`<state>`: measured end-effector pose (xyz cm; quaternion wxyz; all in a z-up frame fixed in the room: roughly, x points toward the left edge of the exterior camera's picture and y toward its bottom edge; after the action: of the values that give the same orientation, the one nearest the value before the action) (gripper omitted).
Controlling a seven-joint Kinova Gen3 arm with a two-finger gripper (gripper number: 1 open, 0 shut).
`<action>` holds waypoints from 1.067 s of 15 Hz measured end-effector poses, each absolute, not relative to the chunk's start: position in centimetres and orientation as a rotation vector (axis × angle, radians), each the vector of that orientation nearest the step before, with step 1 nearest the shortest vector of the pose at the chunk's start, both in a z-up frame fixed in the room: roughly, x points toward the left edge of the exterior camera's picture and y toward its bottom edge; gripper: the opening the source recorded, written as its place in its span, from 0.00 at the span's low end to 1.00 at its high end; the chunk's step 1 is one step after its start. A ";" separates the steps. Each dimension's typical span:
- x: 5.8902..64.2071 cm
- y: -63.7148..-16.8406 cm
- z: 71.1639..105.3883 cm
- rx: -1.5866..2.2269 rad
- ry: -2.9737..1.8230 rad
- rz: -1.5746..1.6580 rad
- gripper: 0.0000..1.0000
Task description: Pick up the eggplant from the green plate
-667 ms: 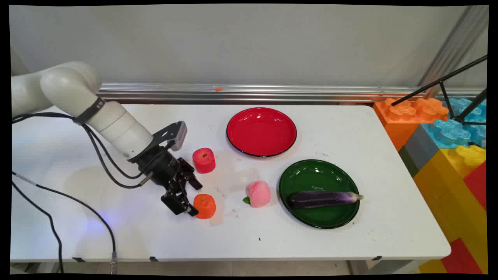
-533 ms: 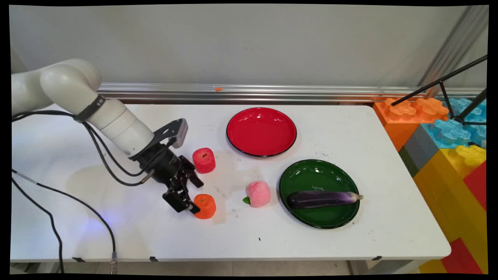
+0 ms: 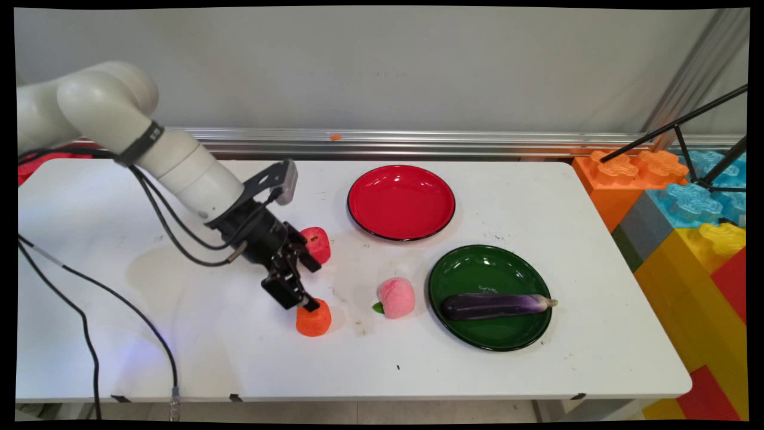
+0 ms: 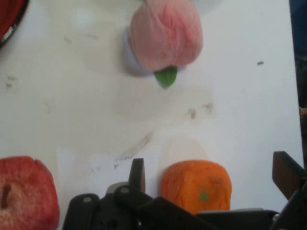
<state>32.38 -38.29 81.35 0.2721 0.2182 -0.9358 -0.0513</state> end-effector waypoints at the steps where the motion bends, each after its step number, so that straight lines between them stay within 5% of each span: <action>1: 32.1 -38.4 81.9 0.592 -2.519 -0.134 1.00; 10: 25.0 -40.4 87.6 0.642 -2.485 -0.074 1.00; 16: 19.4 -42.3 87.7 0.622 -2.501 -0.051 1.00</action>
<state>19.41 -42.32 87.66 0.2782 0.2317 -0.9320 -0.0189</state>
